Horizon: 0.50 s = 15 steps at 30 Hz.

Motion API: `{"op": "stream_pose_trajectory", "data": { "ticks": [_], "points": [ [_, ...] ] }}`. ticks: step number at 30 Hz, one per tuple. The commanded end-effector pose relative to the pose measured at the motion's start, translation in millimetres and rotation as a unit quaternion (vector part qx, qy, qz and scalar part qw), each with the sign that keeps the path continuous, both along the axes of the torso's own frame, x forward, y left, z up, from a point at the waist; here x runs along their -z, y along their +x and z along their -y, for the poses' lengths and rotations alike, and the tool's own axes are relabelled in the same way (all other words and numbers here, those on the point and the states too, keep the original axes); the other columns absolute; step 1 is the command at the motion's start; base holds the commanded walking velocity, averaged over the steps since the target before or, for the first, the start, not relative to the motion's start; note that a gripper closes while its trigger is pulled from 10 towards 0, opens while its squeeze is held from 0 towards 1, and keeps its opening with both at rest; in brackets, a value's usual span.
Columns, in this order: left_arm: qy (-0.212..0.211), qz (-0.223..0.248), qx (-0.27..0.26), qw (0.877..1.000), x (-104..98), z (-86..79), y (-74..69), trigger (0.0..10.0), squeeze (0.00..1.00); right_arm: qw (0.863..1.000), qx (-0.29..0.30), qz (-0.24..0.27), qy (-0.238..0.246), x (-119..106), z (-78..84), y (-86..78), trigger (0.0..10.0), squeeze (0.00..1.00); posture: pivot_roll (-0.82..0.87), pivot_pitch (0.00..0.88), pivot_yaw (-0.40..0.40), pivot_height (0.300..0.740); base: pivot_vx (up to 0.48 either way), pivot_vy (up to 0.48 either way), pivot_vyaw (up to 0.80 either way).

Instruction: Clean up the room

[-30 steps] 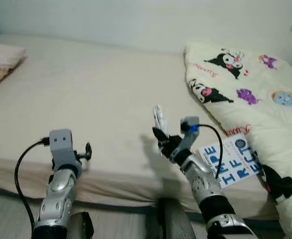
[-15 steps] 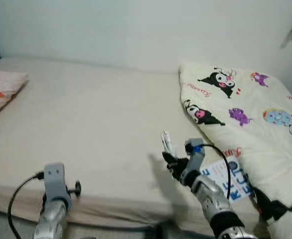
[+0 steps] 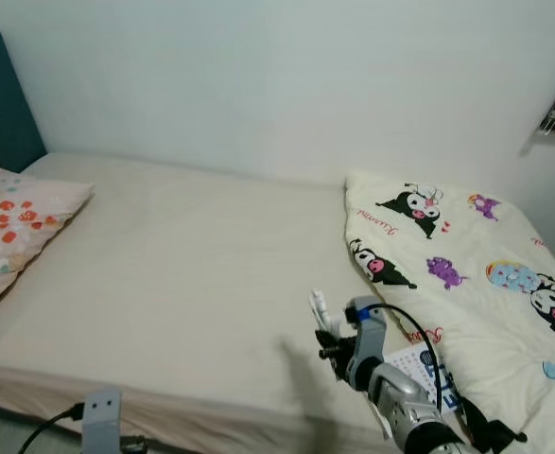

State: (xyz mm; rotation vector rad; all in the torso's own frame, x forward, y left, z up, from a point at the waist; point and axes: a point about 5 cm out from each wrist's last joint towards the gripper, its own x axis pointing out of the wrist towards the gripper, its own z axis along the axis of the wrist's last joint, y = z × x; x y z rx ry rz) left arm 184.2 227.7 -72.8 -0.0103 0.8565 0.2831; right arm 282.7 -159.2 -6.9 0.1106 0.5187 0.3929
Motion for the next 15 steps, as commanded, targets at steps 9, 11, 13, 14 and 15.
{"op": "stream_pose_trajectory", "data": {
  "ticks": [9, 11, 13, 14, 15],
  "points": [
    [-0.011, -0.076, 0.037, 0.996, 18.4, 15.6, -26.5, 10.0, 0.00, 0.989, 0.024, -0.126, -0.079, 46.4, 12.1, -49.8, 10.0, 0.00, -0.02, 0.000, -0.078, 0.740, 0.000, 0.000, 0.68],
    [-0.013, -0.074, 0.040, 0.996, 18.3, 16.4, -26.0, 10.0, 0.00, 0.987, 0.029, -0.135, -0.081, 49.2, 14.8, -54.0, 10.0, 0.00, -0.02, 0.000, -0.082, 0.740, 0.000, 0.000, 0.68],
    [-0.012, -0.075, 0.045, 0.996, 18.7, 16.8, -26.7, 10.0, 0.00, 0.985, 0.031, -0.145, -0.086, 52.8, 17.8, -59.9, 10.0, 0.00, -0.02, 0.000, -0.082, 0.740, 0.000, 0.000, 0.68],
    [-0.005, -0.084, 0.054, 0.995, 20.1, 16.5, -30.0, 10.0, 0.00, 0.983, 0.029, -0.155, -0.098, 56.8, 21.5, -66.7, 10.0, 0.00, -0.02, 0.000, -0.080, 0.740, 0.000, 0.000, 0.68],
    [0.002, -0.097, 0.062, 0.993, 22.3, 15.8, -35.7, 10.0, 0.00, 0.980, 0.027, -0.165, -0.111, 60.7, 26.4, -74.1, 10.0, 0.00, -0.03, 0.000, -0.078, 0.740, 0.000, 0.000, 0.68]
  ]
}}
